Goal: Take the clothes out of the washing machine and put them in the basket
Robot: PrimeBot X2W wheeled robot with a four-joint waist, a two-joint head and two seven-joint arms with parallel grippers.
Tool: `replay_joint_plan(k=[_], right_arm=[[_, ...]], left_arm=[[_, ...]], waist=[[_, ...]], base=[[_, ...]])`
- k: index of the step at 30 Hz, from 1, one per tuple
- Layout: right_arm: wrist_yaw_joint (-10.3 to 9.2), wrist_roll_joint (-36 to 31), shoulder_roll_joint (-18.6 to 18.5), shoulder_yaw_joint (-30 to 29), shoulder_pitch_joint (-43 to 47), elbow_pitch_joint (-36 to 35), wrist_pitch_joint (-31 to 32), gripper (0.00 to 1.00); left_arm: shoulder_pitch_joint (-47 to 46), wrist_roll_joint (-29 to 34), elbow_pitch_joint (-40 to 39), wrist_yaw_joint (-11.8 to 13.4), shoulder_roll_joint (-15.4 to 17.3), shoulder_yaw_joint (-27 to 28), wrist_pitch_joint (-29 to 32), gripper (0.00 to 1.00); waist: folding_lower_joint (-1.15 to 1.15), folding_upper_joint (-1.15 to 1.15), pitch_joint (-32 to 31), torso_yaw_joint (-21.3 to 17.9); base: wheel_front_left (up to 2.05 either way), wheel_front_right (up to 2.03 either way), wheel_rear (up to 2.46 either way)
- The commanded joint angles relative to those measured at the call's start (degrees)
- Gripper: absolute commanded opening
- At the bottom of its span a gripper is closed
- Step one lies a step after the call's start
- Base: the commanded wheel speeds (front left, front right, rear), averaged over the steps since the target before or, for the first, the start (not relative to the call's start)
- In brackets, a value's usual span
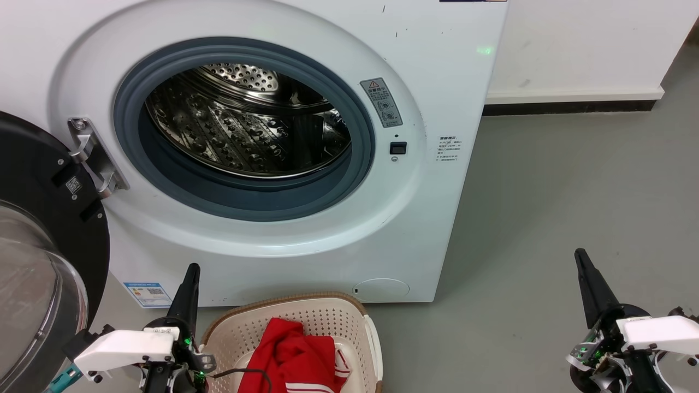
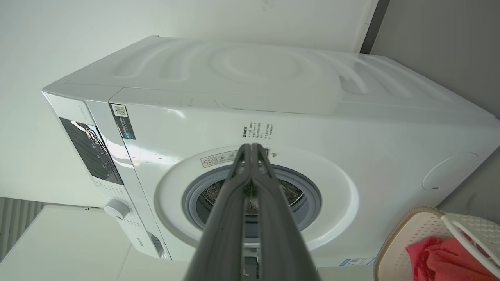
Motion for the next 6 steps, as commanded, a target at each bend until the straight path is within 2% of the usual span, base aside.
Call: replay_joint_plan(k=[1,6], right_arm=[[0.0,1.18,0.04,-0.23,-1.13,0.2,0.45,0.0],[0.0,3.24,0.11,-0.48,-1.41,0.62,0.52,0.0]], left_arm=[[-0.99,-1.05,0.17,-0.29,-0.02,0.21,0.29,0.0],[-1.35,-3.09,0.54,-0.48,-0.05,0.47,0.8,0.0]], waist=[[0.0,0.0,0.03,0.02],[0.0,0.0,0.13,0.07]], base=[[0.0,0.0,0.0],[0.0,0.0,0.0]])
